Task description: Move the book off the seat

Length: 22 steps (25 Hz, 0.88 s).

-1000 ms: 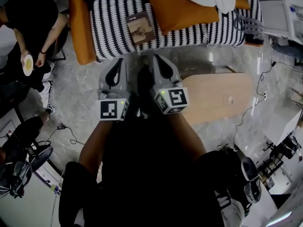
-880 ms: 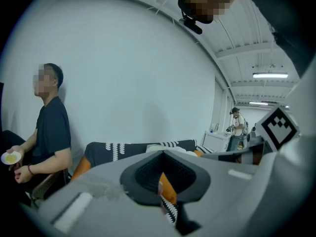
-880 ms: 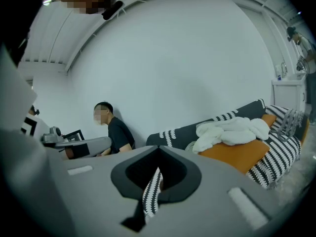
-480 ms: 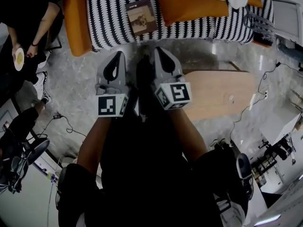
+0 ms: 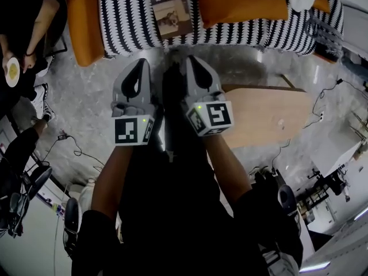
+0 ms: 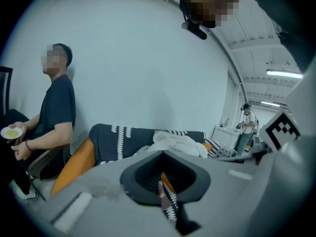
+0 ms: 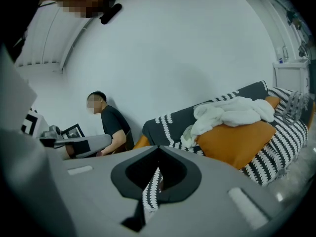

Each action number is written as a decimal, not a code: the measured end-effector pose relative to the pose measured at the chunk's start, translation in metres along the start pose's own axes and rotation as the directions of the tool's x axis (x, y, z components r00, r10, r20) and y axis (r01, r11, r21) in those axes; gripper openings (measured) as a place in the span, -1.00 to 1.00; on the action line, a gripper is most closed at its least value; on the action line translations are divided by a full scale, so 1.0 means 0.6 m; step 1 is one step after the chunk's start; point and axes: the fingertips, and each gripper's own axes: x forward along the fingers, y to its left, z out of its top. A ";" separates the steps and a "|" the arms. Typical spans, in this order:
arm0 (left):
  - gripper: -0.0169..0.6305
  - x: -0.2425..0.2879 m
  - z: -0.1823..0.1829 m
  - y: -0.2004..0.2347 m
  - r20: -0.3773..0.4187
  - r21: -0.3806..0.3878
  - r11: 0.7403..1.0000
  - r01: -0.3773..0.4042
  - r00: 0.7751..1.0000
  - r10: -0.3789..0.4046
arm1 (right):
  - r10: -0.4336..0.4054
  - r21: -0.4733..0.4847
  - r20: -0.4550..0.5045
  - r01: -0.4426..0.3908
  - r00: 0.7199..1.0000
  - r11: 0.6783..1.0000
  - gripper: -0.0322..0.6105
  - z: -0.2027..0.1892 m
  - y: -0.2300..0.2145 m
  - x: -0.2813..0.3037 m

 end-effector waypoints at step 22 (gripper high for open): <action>-0.93 0.143 -0.184 0.051 -0.078 -0.058 0.998 0.000 0.997 -0.004 | -0.043 0.054 -0.121 0.050 0.992 0.997 -0.88 -0.196 -0.123 0.146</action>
